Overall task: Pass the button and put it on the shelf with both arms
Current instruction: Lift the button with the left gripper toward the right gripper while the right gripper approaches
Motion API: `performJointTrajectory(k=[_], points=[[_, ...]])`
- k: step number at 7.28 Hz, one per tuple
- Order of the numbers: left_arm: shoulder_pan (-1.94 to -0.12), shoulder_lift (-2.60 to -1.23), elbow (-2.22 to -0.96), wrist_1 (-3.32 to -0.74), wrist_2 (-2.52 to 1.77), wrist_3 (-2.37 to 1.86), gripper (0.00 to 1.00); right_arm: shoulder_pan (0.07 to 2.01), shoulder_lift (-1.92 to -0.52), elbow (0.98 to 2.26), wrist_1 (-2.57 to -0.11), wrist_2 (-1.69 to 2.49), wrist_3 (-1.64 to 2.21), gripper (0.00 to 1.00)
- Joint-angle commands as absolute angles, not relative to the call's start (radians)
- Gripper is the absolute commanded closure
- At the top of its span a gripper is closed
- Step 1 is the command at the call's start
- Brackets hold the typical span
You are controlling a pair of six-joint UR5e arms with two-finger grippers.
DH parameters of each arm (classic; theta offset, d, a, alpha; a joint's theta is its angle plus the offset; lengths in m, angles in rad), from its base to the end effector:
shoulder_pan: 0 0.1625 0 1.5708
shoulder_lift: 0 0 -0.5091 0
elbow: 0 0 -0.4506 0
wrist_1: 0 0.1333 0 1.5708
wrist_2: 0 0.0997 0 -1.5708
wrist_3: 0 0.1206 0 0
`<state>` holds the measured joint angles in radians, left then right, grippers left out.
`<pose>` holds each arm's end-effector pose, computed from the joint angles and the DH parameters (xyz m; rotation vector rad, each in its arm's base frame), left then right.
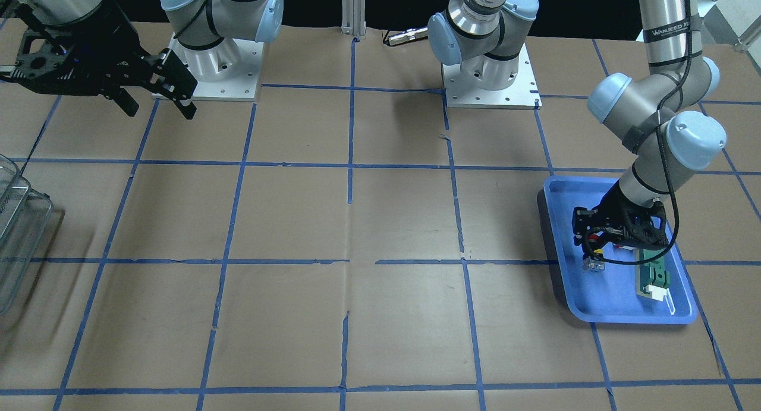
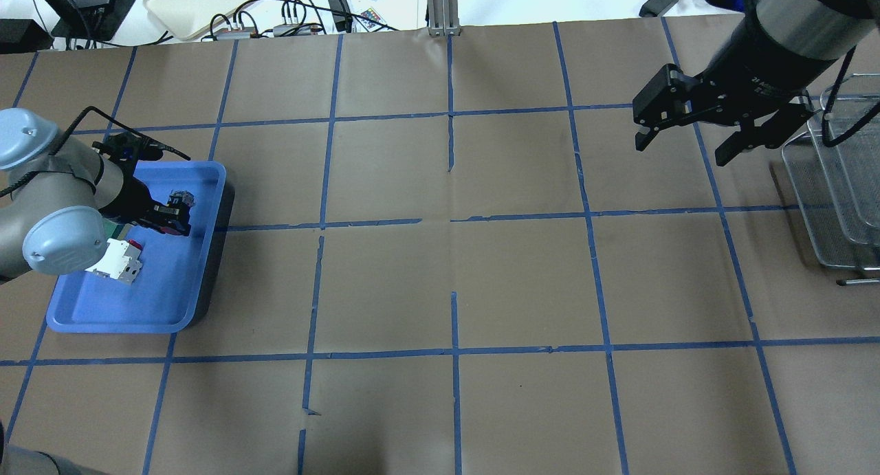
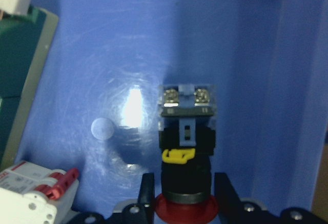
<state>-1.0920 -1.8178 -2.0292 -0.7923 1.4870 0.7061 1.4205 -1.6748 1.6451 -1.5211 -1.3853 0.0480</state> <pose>0.1380 -0.5771 0.2514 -0.3572 -3.0878 0.1670 0.0797 -0.5126 0.5617 0.2953 2.9405 0.0155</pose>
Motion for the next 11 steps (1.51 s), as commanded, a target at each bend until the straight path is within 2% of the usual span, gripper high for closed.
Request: performJointTrajectory(k=[1,4,7,11], points=[[-1.135,-1.738,-2.010,-0.881,1.450,0.979,0.90,1.405,-1.672,1.655,-1.519,-1.260,0.159,0.00],[-1.355,-1.706,-1.942,-0.950,1.347,1.111,1.00,1.404,-1.669,1.672,-1.519,-1.030,0.399,0.00],[-1.547,-1.674,-1.878,-0.971,1.148,1.103,1.00,1.336,-1.670,1.721,-1.516,-0.864,0.576,0.00],[-1.811,-1.666,-1.780,-0.959,1.144,1.161,1.00,1.328,-1.669,1.724,-1.537,-0.797,0.739,0.00]])
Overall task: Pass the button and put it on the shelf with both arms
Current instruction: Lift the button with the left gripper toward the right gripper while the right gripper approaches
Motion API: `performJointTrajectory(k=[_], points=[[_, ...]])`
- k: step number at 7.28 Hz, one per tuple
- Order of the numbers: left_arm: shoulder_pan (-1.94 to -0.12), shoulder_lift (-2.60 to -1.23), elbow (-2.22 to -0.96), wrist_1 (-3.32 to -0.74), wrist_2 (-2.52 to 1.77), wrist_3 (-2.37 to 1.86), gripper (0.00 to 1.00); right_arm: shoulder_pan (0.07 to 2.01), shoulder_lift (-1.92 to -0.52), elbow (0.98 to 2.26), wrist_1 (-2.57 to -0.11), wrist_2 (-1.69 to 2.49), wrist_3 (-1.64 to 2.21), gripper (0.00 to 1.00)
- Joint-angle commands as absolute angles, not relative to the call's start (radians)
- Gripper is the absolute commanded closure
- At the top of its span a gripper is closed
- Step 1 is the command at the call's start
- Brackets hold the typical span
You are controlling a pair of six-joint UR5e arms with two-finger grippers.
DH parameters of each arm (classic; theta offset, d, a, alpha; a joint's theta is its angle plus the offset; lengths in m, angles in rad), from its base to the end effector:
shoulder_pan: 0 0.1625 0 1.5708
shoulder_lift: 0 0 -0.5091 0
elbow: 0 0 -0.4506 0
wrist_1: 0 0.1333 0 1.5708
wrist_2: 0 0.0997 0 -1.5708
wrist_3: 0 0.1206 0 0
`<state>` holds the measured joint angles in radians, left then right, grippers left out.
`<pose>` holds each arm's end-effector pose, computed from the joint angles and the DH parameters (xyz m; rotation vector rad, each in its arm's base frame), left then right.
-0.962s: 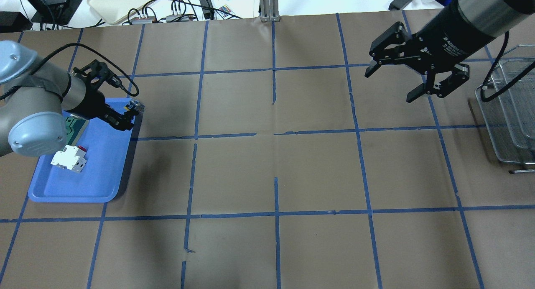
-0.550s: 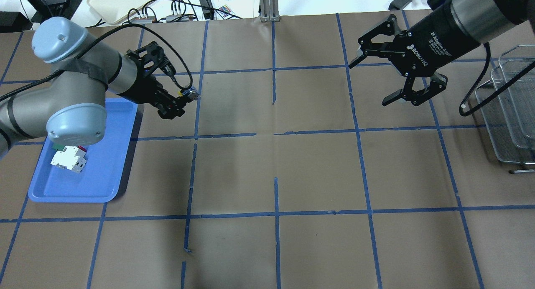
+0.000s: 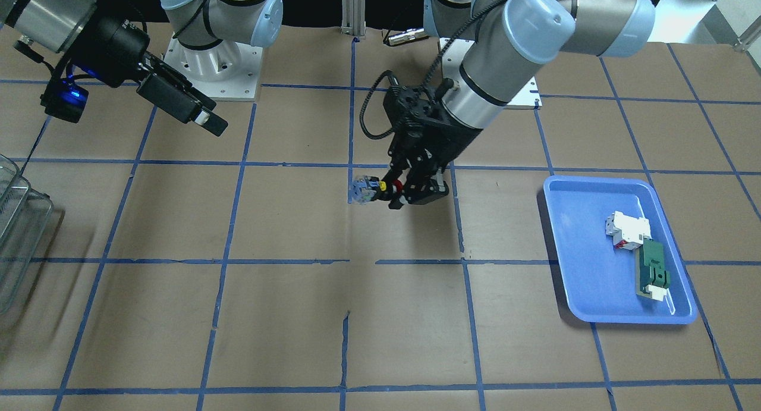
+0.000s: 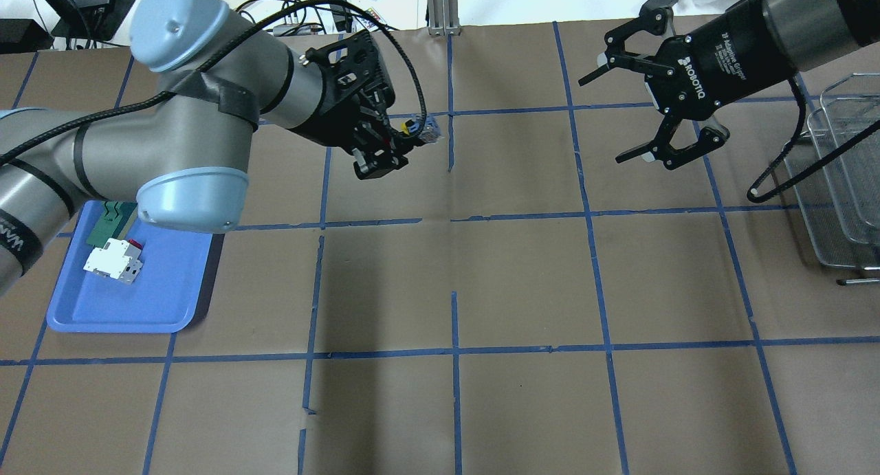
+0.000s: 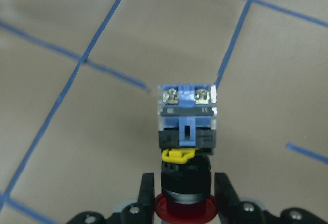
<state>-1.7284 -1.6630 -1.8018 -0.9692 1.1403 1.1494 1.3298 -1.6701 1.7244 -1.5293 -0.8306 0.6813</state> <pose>-0.2755 -0.5639 0.4483 -1.7860 -2.1900 0.6419 0.0914 -0.5273 0.5465 1.1174 2.1476 0.3183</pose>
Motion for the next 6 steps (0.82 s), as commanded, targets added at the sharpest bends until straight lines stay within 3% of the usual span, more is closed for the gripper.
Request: performJointTrajectory(k=[1,6], points=[[-1.833,-1.663,-1.775,-0.951,1.144,1.167,1.00,1.328,-1.669,1.724,-1.537,-0.764,0.803,0.00],[-1.901,-1.669,-1.698,-0.913,1.143,1.154,1.00,1.307,-1.614,1.727,-1.526,-0.712,0.929,0.00]])
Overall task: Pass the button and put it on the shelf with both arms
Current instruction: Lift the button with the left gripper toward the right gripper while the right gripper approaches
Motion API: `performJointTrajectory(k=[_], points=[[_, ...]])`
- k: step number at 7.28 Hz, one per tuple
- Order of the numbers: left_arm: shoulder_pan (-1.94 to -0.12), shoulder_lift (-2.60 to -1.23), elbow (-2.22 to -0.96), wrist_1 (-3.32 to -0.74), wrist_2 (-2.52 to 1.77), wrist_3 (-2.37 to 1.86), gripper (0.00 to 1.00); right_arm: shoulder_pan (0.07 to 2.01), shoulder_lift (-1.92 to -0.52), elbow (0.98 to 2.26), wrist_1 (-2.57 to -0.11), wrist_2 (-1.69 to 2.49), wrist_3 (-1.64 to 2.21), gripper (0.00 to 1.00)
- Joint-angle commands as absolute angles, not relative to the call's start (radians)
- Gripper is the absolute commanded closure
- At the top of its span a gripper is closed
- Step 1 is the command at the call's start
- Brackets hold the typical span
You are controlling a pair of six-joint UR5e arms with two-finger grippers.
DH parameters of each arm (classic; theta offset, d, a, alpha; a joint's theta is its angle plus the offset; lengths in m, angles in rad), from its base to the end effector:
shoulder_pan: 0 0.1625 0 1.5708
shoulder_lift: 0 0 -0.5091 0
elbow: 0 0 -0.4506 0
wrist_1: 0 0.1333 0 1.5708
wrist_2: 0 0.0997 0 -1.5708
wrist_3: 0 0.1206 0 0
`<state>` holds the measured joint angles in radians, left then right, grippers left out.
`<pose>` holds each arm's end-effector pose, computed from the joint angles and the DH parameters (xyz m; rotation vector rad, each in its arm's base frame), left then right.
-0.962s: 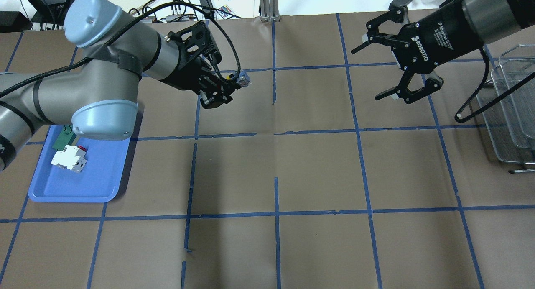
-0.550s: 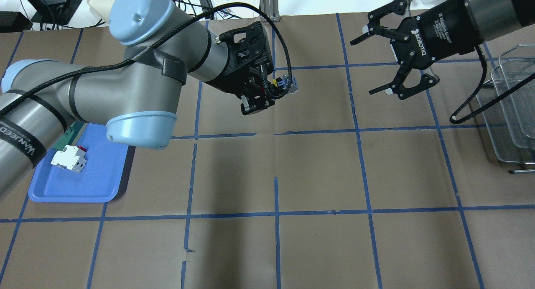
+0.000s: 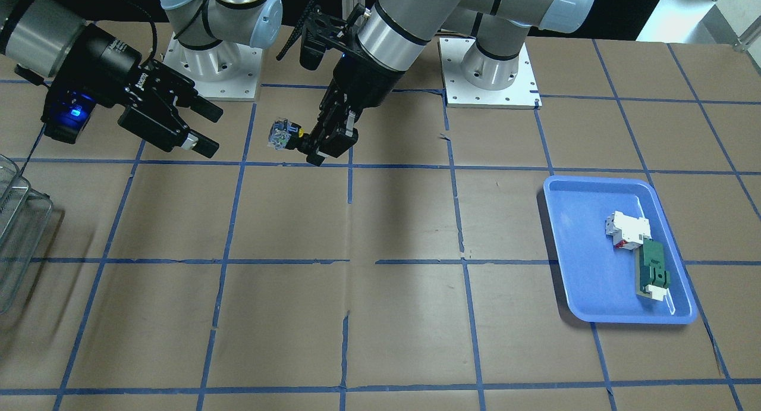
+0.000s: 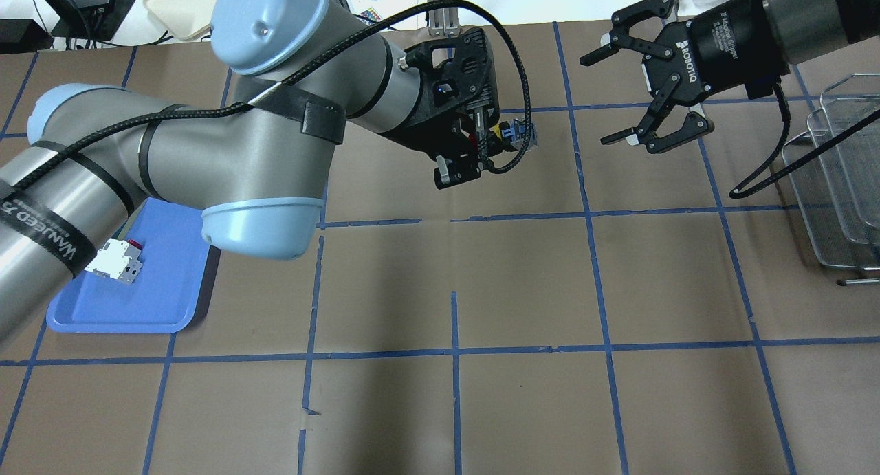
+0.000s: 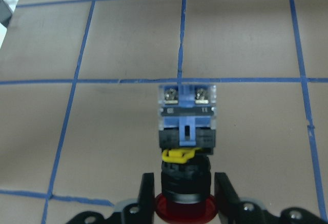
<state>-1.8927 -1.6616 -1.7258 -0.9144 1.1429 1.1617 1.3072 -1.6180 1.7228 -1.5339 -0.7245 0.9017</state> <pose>-0.3696 -0.5287 0.4990 -1.9950 -1.9886 0.7843 0.0826 -0.5521 0.5307 1.3471 1.9086 0.4872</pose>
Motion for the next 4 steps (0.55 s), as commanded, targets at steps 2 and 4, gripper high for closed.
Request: performJointTrajectory(k=[2,4], points=[[-1.924,-1.680,-1.680,-0.914,1.144,1.154,1.00,1.316,-1.618,1.727,-1.528,-0.694,0.931,0.00],[-1.925,-1.683,-1.680,-0.913,1.143,1.134,1.00,1.316,-1.621,1.727,-1.511,-0.627,0.934,0.00]])
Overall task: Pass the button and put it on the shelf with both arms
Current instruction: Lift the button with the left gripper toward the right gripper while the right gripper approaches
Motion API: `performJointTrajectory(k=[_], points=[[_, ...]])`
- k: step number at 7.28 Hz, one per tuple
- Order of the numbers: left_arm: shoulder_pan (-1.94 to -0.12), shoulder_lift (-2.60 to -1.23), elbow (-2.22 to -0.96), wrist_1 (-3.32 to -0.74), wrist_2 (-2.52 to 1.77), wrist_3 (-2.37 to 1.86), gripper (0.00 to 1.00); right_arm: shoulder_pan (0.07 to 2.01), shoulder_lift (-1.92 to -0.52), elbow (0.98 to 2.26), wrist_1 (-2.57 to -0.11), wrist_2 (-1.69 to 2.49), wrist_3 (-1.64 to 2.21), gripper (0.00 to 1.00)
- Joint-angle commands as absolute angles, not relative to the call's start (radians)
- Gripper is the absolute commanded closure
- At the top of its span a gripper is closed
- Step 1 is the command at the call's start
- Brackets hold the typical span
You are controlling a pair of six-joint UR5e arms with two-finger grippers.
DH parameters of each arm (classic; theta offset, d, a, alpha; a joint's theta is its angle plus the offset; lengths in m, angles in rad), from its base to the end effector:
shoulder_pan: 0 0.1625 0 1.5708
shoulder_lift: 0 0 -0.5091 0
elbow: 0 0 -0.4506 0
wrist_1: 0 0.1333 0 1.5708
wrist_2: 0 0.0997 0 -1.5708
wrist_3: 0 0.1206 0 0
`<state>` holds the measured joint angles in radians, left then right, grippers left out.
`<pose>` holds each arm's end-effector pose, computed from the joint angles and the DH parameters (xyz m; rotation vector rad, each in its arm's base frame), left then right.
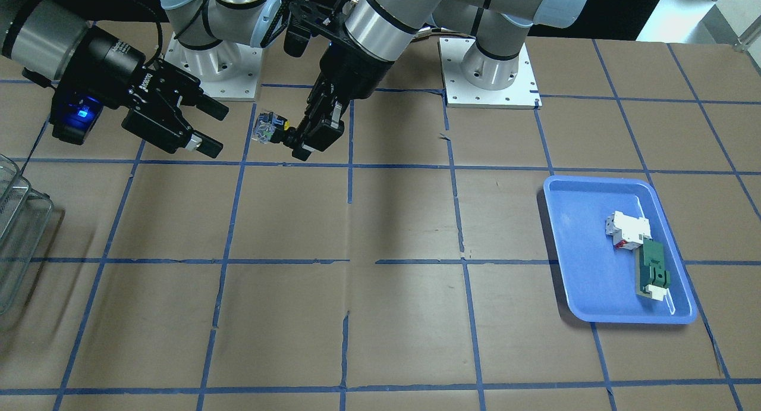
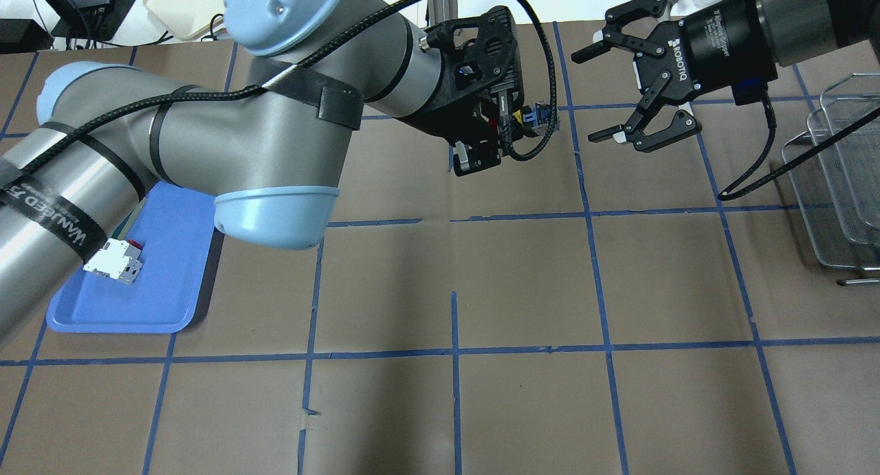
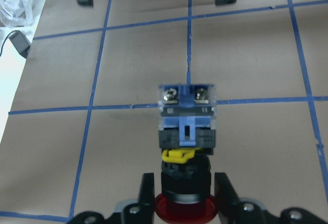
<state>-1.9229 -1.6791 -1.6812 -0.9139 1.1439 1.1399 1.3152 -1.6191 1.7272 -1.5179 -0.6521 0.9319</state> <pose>-0.3899 -0.5298 0.5137 -2.0029 -1.9678 0.8100 0.0928 -0.5514 0.5342 1.3436 1.8289 0.5447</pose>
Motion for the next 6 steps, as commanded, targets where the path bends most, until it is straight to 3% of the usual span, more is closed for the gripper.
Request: performJointTrajectory(k=[1,6], points=[[-1.925,-1.683,-1.678,-0.902,1.141,1.131,1.00,1.316,-1.624,1.744,-1.512,-0.624,0.946,0.00],[-1.927,-1.683,-1.678,-0.893,1.140,1.127,1.00,1.334,-1.618,1.790,-1.528,-0.560,0.951,0.00]])
